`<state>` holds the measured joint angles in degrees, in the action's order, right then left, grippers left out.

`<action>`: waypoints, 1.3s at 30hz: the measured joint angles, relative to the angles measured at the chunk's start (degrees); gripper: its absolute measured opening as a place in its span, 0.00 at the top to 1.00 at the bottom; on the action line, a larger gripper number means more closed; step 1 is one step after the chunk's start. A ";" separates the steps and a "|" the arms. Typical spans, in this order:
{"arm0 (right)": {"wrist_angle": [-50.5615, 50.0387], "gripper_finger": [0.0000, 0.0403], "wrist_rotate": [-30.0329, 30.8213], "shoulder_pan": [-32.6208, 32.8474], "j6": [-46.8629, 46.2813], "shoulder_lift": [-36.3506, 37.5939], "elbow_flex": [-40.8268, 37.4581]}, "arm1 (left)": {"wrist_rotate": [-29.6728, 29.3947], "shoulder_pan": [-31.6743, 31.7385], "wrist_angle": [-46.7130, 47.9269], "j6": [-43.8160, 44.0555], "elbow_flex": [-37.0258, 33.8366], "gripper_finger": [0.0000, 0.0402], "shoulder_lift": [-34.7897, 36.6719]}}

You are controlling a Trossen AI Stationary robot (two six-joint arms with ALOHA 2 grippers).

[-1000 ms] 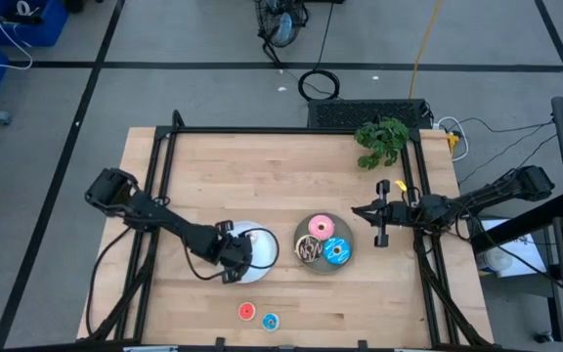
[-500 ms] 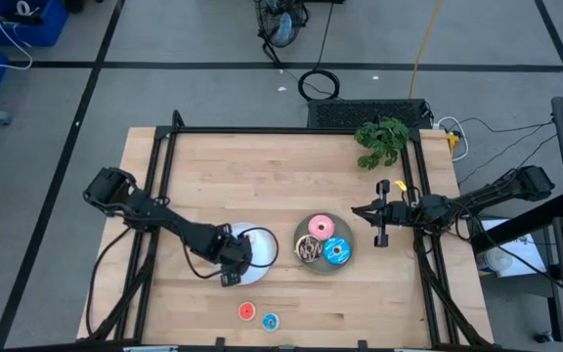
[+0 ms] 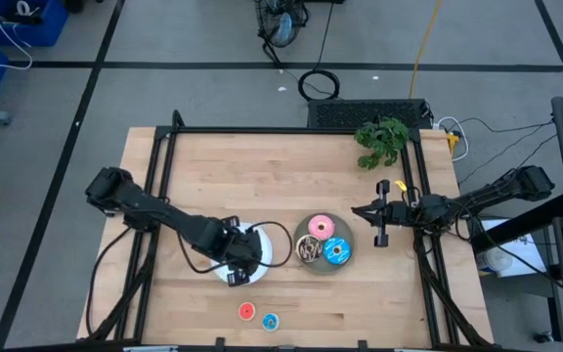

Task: Pick & Place donuts
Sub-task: Put the small brown donut on the white plate

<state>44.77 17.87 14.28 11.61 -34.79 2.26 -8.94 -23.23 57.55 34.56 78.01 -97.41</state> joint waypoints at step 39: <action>-0.37 1.00 -1.93 0.00 -3.18 -0.47 0.00 | -3.44 -5.27 -16.27 -2.21 -18.59 0.74 0.00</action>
<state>44.40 15.94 14.28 8.43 -35.25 2.26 -12.38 -28.50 41.29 32.35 59.42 -97.41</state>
